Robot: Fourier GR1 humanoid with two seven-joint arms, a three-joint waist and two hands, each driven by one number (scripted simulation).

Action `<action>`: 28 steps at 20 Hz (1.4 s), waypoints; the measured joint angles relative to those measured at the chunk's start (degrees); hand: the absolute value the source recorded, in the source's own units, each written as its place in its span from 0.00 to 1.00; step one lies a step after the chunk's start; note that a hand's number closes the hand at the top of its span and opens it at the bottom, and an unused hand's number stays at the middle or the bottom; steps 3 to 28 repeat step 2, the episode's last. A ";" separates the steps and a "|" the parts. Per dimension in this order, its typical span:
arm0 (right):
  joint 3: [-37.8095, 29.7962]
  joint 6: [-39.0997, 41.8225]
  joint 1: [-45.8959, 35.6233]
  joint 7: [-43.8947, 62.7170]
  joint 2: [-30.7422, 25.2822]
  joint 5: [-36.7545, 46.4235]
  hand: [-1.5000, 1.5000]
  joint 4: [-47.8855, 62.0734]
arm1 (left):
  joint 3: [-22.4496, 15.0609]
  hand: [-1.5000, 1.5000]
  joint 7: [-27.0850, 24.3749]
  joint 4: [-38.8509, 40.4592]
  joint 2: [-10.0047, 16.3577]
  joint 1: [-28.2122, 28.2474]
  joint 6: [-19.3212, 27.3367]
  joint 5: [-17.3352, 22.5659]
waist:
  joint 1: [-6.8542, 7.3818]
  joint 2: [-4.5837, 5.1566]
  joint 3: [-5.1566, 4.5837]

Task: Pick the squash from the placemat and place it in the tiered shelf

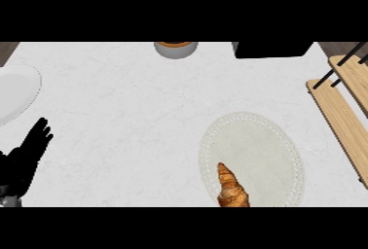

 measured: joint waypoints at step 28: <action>-0.11 4.35 -1.90 -1.16 -1.37 0.32 0.00 -0.41 | 0.38 0.50 0.52 -0.03 0.13 0.31 0.22 0.11 | -0.68 -0.39 -0.04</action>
